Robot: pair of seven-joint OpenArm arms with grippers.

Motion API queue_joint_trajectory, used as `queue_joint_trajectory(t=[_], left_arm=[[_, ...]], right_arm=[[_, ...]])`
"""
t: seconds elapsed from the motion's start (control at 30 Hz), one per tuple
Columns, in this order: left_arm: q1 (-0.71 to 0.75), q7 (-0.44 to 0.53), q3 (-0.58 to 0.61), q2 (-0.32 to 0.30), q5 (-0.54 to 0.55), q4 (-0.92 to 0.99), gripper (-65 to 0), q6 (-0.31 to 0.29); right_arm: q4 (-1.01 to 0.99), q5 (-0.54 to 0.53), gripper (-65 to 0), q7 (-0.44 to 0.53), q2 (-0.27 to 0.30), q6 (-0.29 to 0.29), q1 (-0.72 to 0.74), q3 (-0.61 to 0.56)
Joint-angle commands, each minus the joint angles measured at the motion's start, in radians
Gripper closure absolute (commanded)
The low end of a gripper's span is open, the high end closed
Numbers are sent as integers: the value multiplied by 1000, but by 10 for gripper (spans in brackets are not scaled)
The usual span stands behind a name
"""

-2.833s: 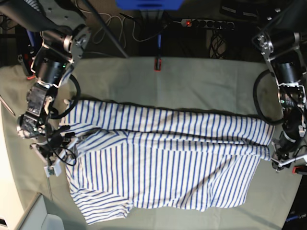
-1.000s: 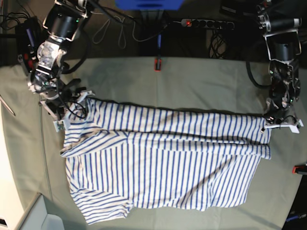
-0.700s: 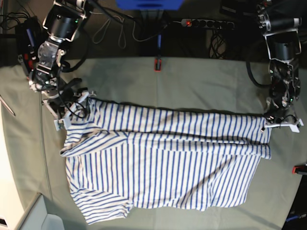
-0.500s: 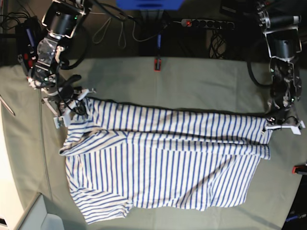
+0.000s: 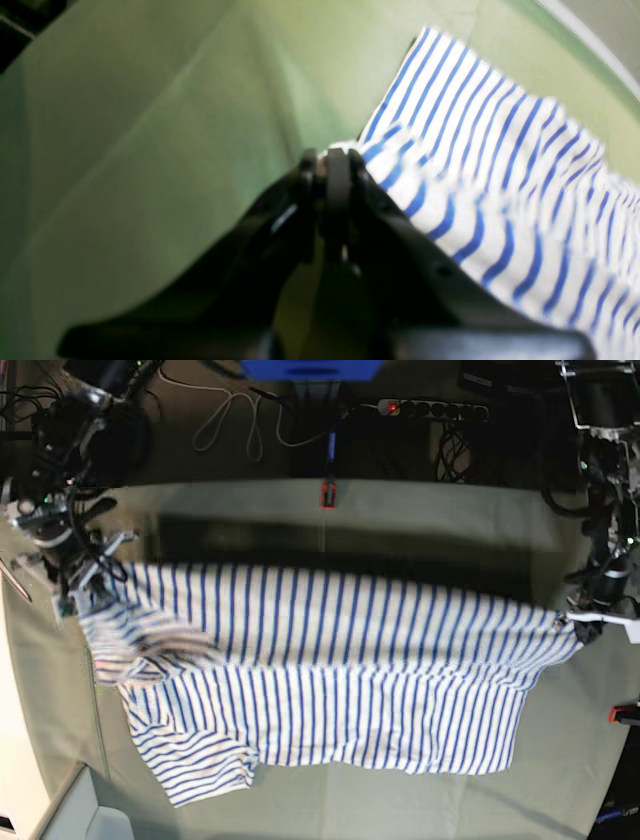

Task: Layout the t-shirt on the table in an organized manner, then fold the t-shirt properly
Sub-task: 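Lift the shirt edge with both grippers and pull it taut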

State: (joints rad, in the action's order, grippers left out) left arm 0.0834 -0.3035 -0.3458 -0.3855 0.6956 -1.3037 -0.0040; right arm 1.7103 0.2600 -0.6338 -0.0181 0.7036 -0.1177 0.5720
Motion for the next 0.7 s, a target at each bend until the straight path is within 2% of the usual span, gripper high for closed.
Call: queue_joint_trajectory(t=[0.0,0.23,0.37,0.47,0.67], left_arm=[[5,37,-11,-22,-6,-29,0,11],[108,37,-82,-17,-6,-30,0,6],[140,37,-78,-16,-6,-29,0,6],[152,37,-80,18,-6,-29,0,6],[198,37,-82,29,-6,-30,0,6]], right_arm=[[18,11,0,22,14,-5,10,7],[6,8,0,25,11,-5,-56,4],[-49,8,0,25,13,-5,-69,4],[-88,8,0,25,13,-5,-86,4],[-123,-11,0,25,11,-5,-118,10]])
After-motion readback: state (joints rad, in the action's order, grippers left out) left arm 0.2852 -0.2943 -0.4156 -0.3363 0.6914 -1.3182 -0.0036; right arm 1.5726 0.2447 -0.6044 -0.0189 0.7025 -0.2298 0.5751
